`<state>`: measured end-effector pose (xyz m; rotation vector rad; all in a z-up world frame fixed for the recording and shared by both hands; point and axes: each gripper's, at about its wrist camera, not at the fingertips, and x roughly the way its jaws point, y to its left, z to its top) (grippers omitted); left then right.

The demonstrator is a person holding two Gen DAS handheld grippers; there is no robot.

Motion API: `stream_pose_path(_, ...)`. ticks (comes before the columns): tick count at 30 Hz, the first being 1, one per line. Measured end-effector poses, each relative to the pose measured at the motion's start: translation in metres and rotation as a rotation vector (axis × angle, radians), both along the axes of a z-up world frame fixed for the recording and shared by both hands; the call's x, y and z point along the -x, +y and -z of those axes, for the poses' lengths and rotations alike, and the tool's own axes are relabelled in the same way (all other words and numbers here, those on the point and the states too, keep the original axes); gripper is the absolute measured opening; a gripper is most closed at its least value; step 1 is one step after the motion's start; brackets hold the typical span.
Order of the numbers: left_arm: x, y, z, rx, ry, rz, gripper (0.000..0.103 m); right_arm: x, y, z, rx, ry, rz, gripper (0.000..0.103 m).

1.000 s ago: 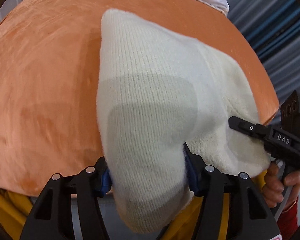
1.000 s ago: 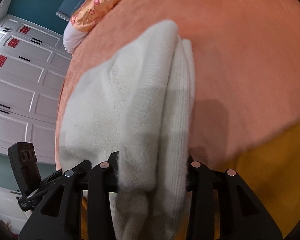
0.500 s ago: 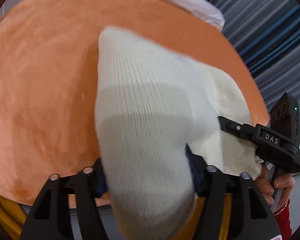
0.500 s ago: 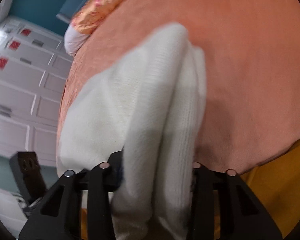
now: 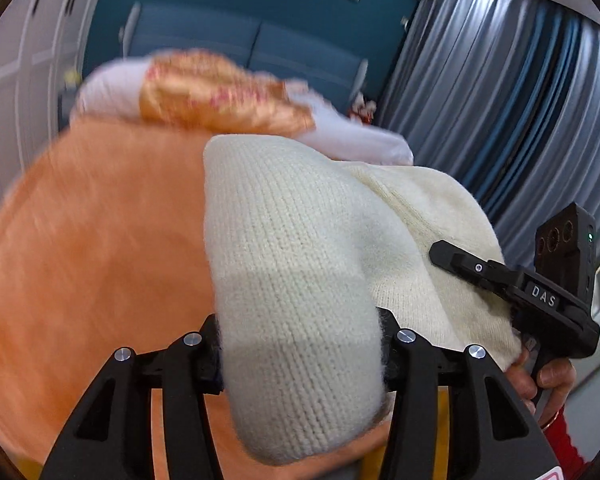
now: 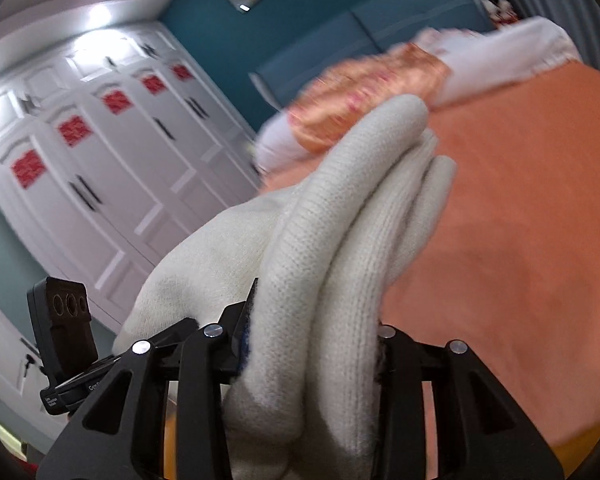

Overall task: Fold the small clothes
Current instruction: 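Lay the folded bundle down, open both tools and pull back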

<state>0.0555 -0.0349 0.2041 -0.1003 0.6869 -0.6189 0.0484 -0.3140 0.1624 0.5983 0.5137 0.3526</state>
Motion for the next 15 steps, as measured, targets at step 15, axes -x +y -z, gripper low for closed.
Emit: stream_pose_path(15,-0.085,0.073,0.141,-0.279,0.092,-0.198,0.053,-0.104,0.033,0.15,-0.032,0.363,0.077,0.049)
